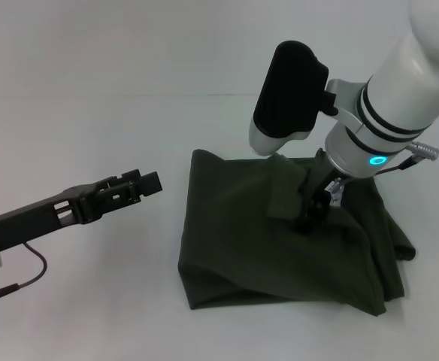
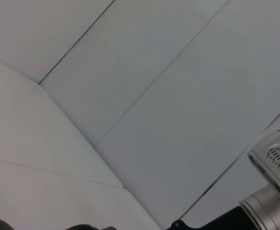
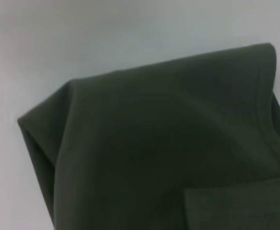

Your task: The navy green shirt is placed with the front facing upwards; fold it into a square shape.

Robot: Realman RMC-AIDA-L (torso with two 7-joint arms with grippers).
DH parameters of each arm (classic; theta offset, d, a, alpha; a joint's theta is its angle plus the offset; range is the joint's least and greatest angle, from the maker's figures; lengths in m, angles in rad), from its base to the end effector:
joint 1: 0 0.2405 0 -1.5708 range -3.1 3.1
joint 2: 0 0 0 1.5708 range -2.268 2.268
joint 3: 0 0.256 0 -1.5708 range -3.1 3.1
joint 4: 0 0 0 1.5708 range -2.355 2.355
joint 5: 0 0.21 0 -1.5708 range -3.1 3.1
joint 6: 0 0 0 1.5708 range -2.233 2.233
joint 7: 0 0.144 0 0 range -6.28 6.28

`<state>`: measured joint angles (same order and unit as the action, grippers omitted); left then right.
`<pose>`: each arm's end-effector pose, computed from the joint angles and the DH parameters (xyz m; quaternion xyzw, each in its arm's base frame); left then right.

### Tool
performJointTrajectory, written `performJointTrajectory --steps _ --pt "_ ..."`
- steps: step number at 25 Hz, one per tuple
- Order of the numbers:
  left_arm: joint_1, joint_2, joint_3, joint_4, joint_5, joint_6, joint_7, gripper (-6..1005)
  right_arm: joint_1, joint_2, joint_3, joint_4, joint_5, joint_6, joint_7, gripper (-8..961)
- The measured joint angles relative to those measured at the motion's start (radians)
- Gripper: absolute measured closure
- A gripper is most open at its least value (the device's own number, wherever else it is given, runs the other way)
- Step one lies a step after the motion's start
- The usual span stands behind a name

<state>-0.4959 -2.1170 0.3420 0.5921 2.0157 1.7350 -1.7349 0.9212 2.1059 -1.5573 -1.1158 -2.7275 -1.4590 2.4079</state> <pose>-0.2716 0.3046 0.0156 -0.8072 -0.4252 -0.4014 0.0804 0.1125 0.3899 -0.0485 -0.9407 0.0982 -0.2809 0.1630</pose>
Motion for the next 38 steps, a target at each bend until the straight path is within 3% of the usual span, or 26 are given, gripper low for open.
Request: performJointTrajectory --steps 20,38 --pt "0.008 -0.003 0.0 0.0 -0.005 0.022 0.015 65 -0.009 -0.001 -0.038 0.025 -0.004 0.061 0.015 386" --pt "0.008 -0.006 0.0 -0.003 -0.004 0.033 0.022 65 -0.016 -0.002 -0.046 0.028 -0.02 0.057 0.016 791"
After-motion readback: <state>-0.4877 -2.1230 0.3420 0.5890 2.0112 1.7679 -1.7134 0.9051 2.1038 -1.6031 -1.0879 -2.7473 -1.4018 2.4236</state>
